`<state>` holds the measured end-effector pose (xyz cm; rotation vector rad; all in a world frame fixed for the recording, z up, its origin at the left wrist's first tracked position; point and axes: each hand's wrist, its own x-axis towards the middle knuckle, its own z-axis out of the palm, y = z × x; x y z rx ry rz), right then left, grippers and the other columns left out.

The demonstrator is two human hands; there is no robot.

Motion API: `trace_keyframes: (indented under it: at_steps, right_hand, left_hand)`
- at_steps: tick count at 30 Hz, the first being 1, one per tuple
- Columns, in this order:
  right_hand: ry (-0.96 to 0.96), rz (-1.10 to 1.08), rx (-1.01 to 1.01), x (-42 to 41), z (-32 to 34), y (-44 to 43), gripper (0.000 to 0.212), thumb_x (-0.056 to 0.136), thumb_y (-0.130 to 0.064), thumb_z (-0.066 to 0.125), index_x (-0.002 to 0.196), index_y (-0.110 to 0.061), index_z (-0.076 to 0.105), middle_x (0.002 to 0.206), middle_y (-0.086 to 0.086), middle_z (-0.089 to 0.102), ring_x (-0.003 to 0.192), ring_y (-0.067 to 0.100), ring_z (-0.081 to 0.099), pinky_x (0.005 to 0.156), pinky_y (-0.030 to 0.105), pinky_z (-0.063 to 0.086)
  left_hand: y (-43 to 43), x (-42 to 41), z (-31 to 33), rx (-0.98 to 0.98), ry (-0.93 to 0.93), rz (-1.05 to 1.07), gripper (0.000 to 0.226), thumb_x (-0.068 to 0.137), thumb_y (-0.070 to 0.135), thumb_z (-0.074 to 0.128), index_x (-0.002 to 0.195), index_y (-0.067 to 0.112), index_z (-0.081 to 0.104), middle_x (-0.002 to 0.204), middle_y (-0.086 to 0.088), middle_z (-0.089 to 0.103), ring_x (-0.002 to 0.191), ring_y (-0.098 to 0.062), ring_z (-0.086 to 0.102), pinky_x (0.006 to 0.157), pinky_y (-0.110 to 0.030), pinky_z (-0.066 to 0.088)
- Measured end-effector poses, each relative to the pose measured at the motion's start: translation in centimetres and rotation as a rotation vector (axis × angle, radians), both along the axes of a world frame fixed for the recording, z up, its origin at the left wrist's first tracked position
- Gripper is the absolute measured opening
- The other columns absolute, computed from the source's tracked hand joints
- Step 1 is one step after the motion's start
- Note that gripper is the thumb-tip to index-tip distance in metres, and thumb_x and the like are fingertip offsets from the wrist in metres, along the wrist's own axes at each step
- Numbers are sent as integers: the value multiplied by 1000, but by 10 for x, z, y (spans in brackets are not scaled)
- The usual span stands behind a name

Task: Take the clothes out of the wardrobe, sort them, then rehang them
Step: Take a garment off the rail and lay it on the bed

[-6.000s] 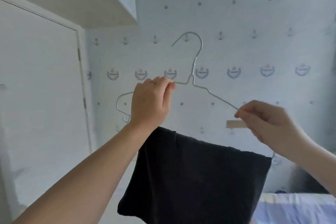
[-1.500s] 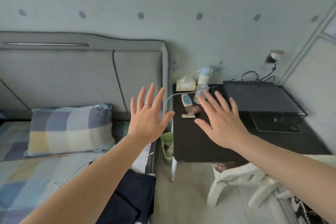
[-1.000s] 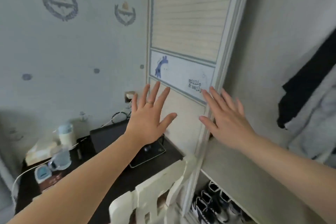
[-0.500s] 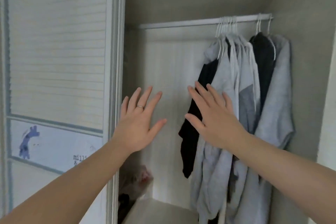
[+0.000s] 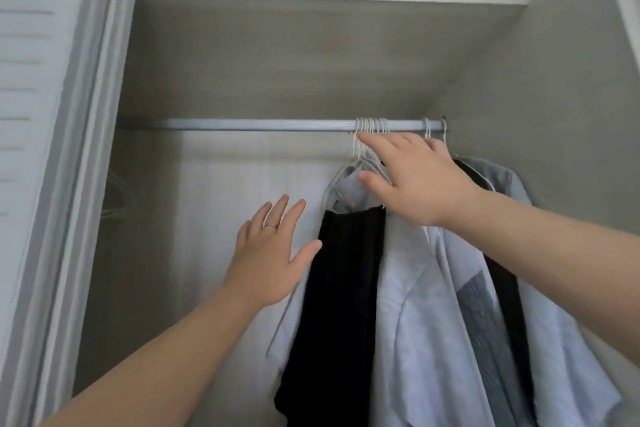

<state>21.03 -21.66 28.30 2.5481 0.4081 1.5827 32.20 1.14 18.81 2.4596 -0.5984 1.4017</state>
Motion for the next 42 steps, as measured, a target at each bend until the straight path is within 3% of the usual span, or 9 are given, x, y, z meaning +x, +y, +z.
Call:
trace_keyframes:
  at_steps: [7,10,13,15,17,24,30,34,42]
  right_hand:
    - [223,-228,76,61,50,3,56,96,-49,42,146,-27,33,143,2,51,129,29,48,103,45,41]
    - [273,-351,74,81,58,4,50,93,-45,43,137,-22,46,132,8,58,118,33,54,95,42,46]
    - [209,-456,-15,96,65,8,29,92,-36,47,108,-16,61,114,9,62,97,31,58,76,35,44]
    - [182,-504,-32,104,71,13,13,89,-21,50,77,-16,50,94,9,59,73,26,53,66,34,42]
    - [172,-530,-34,112,74,18,24,86,-7,49,68,-16,36,78,6,45,70,28,49,65,35,42]
    - [22,-548,-62,131,71,27,20,83,6,49,86,-13,43,77,4,37,73,31,46,57,36,36]
    - [-65,-519,-65,140,72,30,21,83,2,50,73,-12,39,69,2,34,71,32,47,59,35,36]
    - [-63,-398,45,144,81,34,27,86,-3,50,66,-13,34,69,4,33,73,33,47,62,35,37]
    - [-166,-289,88,112,98,35,4,87,-10,45,86,-7,48,76,10,42,72,36,49,62,36,37]
  left_hand:
    - [-43,87,14,-129,242,-310,79,87,77,28,156,42,12,165,14,10,151,-14,8,119,-40,15]
    - [-65,110,13,-254,386,-435,95,74,85,26,156,39,17,165,10,15,152,-20,13,121,-42,17]
    - [-79,126,11,-332,467,-497,106,65,90,24,156,38,19,165,7,17,151,-22,18,123,-43,17]
    - [-88,131,10,-371,499,-553,108,64,91,26,157,37,20,165,5,18,151,-20,19,123,-43,17]
    - [-95,133,8,-393,523,-607,111,62,91,29,157,34,19,166,4,18,151,-20,18,124,-45,17]
    - [-105,134,6,-414,542,-651,100,76,83,36,159,31,13,166,2,17,151,-22,19,123,-41,17]
    - [-99,128,9,-398,536,-646,112,62,90,29,158,35,12,166,4,15,151,-22,17,123,-44,17]
    - [-90,129,15,-385,495,-610,98,74,85,33,157,38,11,166,6,15,151,-26,17,120,-44,19]
    - [-69,124,31,-385,319,-497,79,90,73,35,157,40,8,167,12,3,152,-22,6,120,-48,16]
